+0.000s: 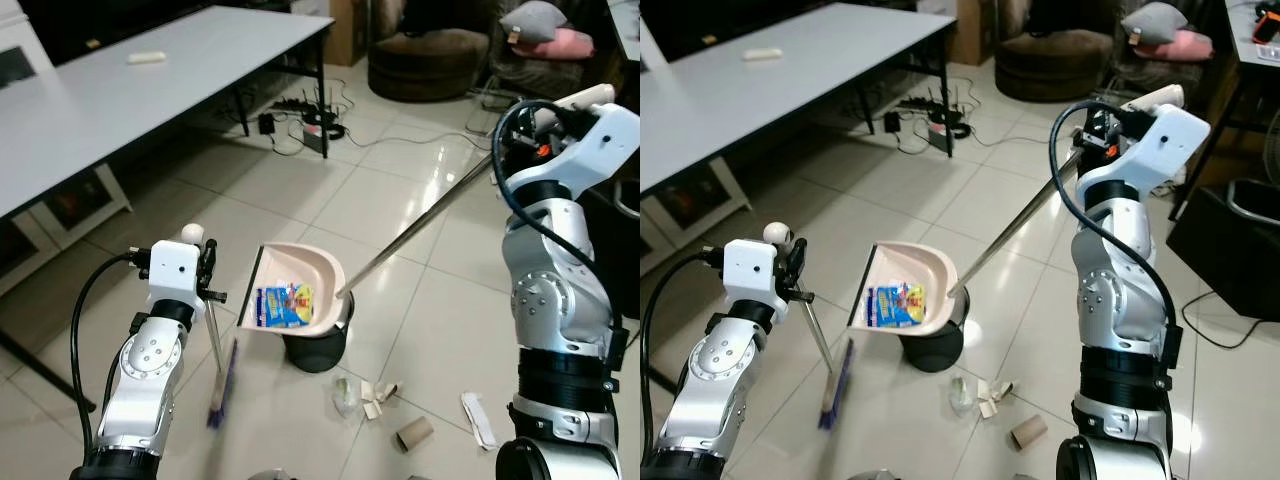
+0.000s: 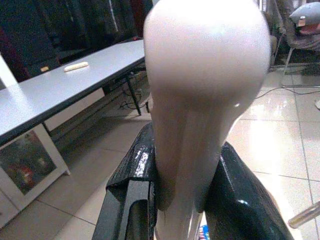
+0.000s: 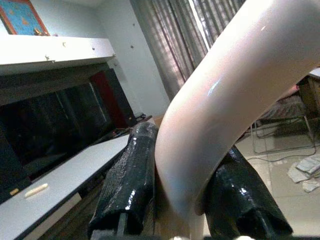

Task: Sweep floor

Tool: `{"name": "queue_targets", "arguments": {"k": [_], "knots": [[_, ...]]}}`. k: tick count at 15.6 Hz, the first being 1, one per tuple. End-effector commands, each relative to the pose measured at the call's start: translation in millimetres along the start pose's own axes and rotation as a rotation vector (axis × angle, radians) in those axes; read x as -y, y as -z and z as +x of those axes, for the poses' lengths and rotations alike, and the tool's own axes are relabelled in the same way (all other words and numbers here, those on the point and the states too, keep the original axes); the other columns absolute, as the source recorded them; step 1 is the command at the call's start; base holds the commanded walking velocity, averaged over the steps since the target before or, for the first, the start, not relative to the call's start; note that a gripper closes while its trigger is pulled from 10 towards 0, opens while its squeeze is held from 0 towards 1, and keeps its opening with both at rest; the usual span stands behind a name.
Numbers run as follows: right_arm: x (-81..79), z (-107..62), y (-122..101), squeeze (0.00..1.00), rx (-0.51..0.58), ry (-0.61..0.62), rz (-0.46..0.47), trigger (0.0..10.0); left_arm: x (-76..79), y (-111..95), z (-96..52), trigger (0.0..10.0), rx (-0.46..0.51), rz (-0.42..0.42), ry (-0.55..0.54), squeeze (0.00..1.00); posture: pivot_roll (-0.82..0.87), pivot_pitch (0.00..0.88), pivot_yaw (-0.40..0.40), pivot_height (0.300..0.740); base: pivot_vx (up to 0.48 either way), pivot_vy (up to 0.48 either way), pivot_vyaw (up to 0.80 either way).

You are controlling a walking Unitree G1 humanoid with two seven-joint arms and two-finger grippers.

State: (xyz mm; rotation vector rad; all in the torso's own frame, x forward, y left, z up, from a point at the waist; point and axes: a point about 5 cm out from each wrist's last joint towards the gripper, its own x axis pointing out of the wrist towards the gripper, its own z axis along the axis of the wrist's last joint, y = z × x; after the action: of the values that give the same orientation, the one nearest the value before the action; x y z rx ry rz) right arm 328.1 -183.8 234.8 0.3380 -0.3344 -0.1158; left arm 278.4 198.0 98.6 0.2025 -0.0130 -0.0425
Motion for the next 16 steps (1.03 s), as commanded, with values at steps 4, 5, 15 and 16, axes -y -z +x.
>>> {"name": "queue_targets", "arguments": {"k": [4,5,15,16], "knots": [[-22.8,11.5,-14,0.00,0.139,-0.089,-0.109,10.0,-3.1,-7,1.1,10.0,0.036,0.026,-0.005,0.00,0.02,0.000,0.087,0.740,0.000,0.000,0.00],[-29.4,13.5,-12,0.00,0.156,-0.124,-0.132,10.0,-3.1,-7,0.9,10.0,0.036,0.029,-0.005,0.00,0.03,0.002,0.085,0.740,0.000,0.000,0.00],[-100.7,18.3,19,0.00,0.358,-0.418,-0.372,10.0,-9.2,-9,-6.4,10.0,0.035,0.051,-0.019,0.00,0.08,0.032,0.076,0.740,0.000,0.000,0.00],[-104.5,18.3,20,0.00,0.371,-0.426,-0.380,10.0,-9.8,-9,-7.1,10.0,0.035,0.053,-0.021,0.00,0.08,0.033,0.074,0.740,0.000,0.000,0.00]]}}
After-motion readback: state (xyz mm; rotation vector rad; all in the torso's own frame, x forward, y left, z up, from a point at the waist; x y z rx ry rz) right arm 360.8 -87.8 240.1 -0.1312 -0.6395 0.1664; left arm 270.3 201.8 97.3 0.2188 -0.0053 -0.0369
